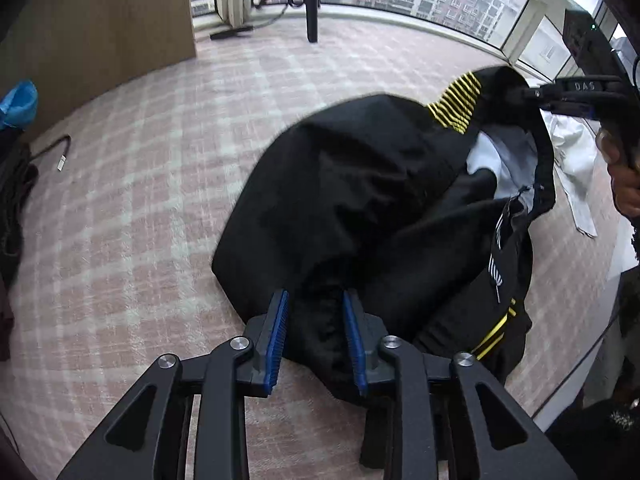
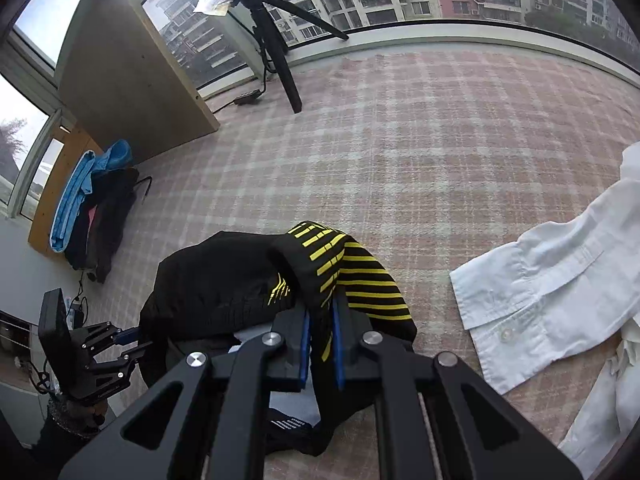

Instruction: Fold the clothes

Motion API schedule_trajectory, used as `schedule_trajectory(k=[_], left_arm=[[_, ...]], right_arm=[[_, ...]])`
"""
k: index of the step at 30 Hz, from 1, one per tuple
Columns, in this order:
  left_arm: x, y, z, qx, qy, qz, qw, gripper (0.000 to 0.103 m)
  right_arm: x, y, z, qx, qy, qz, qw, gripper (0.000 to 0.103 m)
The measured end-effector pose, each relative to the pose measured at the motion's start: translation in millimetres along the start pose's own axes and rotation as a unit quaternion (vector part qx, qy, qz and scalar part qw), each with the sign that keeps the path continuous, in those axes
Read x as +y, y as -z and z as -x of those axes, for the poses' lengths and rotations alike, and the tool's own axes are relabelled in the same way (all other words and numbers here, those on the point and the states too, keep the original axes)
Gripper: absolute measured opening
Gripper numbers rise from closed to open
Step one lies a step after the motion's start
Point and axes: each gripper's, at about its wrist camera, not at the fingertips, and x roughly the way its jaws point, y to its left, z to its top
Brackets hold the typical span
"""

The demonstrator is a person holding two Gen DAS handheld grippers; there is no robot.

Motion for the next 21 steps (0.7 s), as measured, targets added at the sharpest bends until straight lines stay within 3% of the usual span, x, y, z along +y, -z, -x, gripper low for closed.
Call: schedule_trajectory(k=[2,9,10,11,14,21], left_arm=[[-8.6,1.2,-1.9,0.002,-0.004,-0.011,0.9999,0.028],[-32.9,-1.5,51.7,-0.081,-0.01,-0.015,0.9965,0.028],[-37.5,-2.5,54.0,-0.083,0.009,-0.019,0.9963,0.029],[-40.9,-3.4,48.5,-0.074,0.011,-0.026,0.9969,0.033],[-47.2,-5.5,28.6,-0.047,-0.008,-0.043,0.998,0.032],[-45.2,-7.6,6.7,-0.023,-0.008,-0.049,0.9985,0.035]], right_arm=[[4.0,-0.3,-2.5,0.002,0.0,0.007,1.0,0.01],[0.1,1.7,-3.6,0.006,-0.003,0.013,1.0,0.01],[-1.5,1.8,-4.0,0.006,-0.002,0.011,1.0,0.01],[-3.3,1.6,-4.7,0.008,-0.002,0.008,1.0,0.01],[-5.6,2.0,-6.1,0.012,0.0,-0.003,1.0,0.01],[-0.2,5.8,-3.9,0.015,0.002,0.007,1.0,0.01]])
